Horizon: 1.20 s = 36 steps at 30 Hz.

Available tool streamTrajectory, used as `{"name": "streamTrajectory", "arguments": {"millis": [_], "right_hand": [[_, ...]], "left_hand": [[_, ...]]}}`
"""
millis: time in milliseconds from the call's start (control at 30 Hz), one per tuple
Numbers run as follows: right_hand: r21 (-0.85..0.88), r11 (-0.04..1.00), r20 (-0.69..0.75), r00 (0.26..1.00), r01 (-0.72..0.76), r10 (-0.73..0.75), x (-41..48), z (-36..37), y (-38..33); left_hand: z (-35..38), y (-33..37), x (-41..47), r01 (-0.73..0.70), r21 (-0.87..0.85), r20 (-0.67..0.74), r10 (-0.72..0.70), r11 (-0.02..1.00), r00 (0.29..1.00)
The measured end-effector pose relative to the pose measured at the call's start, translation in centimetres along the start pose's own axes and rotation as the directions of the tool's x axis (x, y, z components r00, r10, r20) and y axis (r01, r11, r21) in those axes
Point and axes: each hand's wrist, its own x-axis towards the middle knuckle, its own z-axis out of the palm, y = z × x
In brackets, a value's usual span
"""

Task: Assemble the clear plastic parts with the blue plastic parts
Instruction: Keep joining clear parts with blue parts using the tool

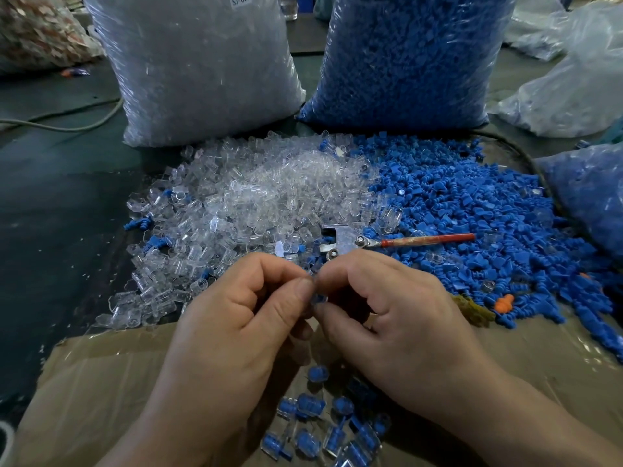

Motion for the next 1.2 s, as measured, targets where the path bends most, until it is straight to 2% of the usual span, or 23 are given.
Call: {"name": "streamTrajectory", "arguments": {"millis": [100,200,267,400,467,667,867,1000,1200], "right_hand": [[0.001,1.000,-0.053,0.998,-0.021,0.021,0.1,0.0,0.0],[-0.004,1.000,-0.030,0.999,-0.029,0.029,0.1,-0.3,0.1],[-0.005,0.999,-0.008,0.999,-0.033,0.033,0.0,-0.5,0.1],[0.000,1.000,0.044,0.999,-0.024,0.024,0.3,-0.7,0.1],[-0.001,1.000,0.072,0.997,-0.006,0.006,0.3,-0.6,0.0],[-0.025,1.000,0.034,0.999,0.011,-0.011,0.3,-0.2,0.1],[-0.086,0.996,0.079,0.996,0.036,-0.029,0.3,-0.4,-0.1],[-0.162,0.987,0.049,0.999,-0.013,0.021,0.2,-0.3,-0.3],[-0.132,0.991,0.078,0.997,-0.003,0.014,0.2,-0.3,-0.5]], "left_hand": [[-0.1,-0.1,0.2,0.029,-0.112,0.080,-0.020,0.993,0.997],[-0.1,-0.3,0.2,0.033,-0.121,0.092,-0.022,0.992,0.995],[-0.3,-0.4,0.2,0.024,-0.075,0.072,-0.019,0.997,0.997],[-0.5,-0.6,0.0,-0.013,0.162,0.061,0.003,0.987,0.998],[-0.4,-0.7,0.0,-0.039,0.197,0.054,0.029,0.980,0.998],[0.0,-0.4,0.3,0.019,-0.066,-0.010,-0.020,0.998,1.000],[0.1,-0.4,0.3,0.032,-0.163,-0.056,-0.042,0.986,0.998],[0.0,-0.9,0.2,0.158,-0.130,0.018,-0.157,0.979,0.987],[-0.2,-1.4,0.4,0.115,-0.085,0.056,-0.110,0.990,0.992]]}}
